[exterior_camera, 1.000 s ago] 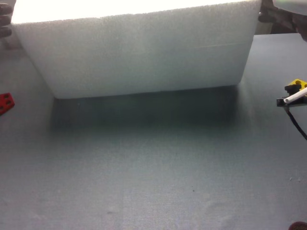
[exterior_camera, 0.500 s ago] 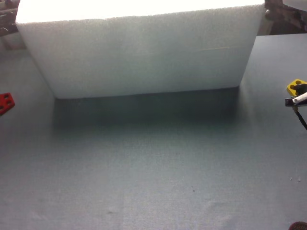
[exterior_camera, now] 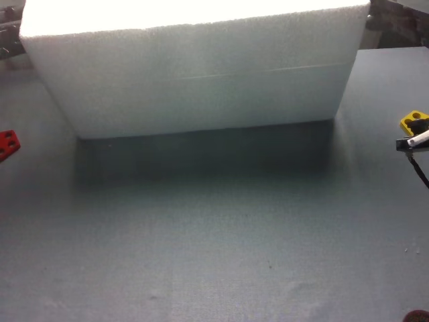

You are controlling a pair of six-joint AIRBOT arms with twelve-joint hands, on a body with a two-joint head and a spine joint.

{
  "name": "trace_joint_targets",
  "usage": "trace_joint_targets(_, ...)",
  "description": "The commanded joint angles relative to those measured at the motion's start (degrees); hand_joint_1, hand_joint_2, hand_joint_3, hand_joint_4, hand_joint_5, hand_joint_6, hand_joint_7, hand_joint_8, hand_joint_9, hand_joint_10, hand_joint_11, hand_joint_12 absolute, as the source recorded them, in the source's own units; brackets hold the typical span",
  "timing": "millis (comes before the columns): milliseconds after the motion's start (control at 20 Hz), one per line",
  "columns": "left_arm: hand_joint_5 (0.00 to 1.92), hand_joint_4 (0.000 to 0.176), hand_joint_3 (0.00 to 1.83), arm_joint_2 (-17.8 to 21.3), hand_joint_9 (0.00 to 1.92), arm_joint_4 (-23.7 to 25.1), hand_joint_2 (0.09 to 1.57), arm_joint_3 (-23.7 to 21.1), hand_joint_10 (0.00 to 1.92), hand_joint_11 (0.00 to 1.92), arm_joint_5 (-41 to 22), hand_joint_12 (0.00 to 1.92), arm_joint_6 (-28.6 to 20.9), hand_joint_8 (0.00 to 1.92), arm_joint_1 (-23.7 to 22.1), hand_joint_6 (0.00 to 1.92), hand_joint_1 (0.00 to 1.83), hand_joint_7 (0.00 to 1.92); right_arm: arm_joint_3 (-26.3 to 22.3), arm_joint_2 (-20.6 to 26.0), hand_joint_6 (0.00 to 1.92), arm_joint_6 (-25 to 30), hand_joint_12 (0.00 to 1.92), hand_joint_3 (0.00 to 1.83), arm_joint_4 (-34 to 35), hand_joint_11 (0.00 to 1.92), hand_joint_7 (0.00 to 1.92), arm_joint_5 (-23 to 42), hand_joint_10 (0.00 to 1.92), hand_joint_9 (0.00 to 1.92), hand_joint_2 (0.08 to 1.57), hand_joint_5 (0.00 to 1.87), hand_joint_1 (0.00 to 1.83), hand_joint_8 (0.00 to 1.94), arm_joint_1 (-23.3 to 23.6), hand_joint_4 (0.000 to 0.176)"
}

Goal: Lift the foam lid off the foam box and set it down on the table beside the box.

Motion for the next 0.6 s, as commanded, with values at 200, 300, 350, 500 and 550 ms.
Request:
trace_joint_targets(200, 0.07, 0.076, 0.00, 1.9, 0.02, -3.7, 1.06, -4.1, 0.01, 0.00, -5.5, 0.30, -0.4, 0.00, -2.6, 0.00, 0.00, 0.03, -0.9, 0.1, 0.00, 1.6, 0.53, 0.00, -3.8, 0.00, 0.13, 3.3, 0.00, 0.11, 1.17, 0.09, 0.14, 0.00, 0.3, 0.000)
trace_joint_targets(300, 0.09, 0.054, 0.00, 2.2, 0.06, -3.9, 1.09, -4.6, 0.01, 0.00, -5.6, 0.40, -0.7, 0.00, -3.1, 0.00, 0.00, 0.07, -0.8, 0.1, 0.01, 1.6, 0.53, 0.00, -4.0, 0.00, 0.14, 3.9, 0.00, 0.11, 1.16, 0.11, 0.16, 0.01, 0.3, 0.000)
trace_joint_targets(350, 0.08, 0.063, 0.00, 2.2, 0.03, -4.2, 1.09, -4.7, 0.00, 0.00, -5.8, 0.35, -1.0, 0.00, -3.2, 0.00, 0.00, 0.05, -0.6, 0.1, 0.00, 1.6, 0.54, 0.00, -4.1, 0.00, 0.14, 3.9, 0.00, 0.11, 1.16, 0.11, 0.16, 0.00, 0.3, 0.000)
trace_joint_targets(500, 0.08, 0.054, 0.00, 2.2, 0.03, -5.7, 1.09, -4.8, 0.01, 0.00, -6.3, 0.34, -3.0, 0.00, -3.9, 0.00, 0.00, 0.04, -0.3, 0.2, 0.00, 1.6, 0.63, 0.00, -4.4, 0.00, 0.15, 3.9, 0.01, 0.14, 1.16, 0.11, 0.15, 0.00, 1.1, 0.000)
trace_joint_targets(550, 0.10, 0.048, 0.00, 2.2, 0.05, -7.0, 1.11, -5.1, 0.01, 0.00, -6.6, 0.37, -4.2, 0.01, -4.2, 0.00, 0.00, 0.07, -0.3, 0.2, 0.00, 1.6, 0.58, 0.00, -4.4, 0.00, 0.13, 3.9, 0.00, 0.11, 1.15, 0.10, 0.17, 0.00, 1.5, 0.000)
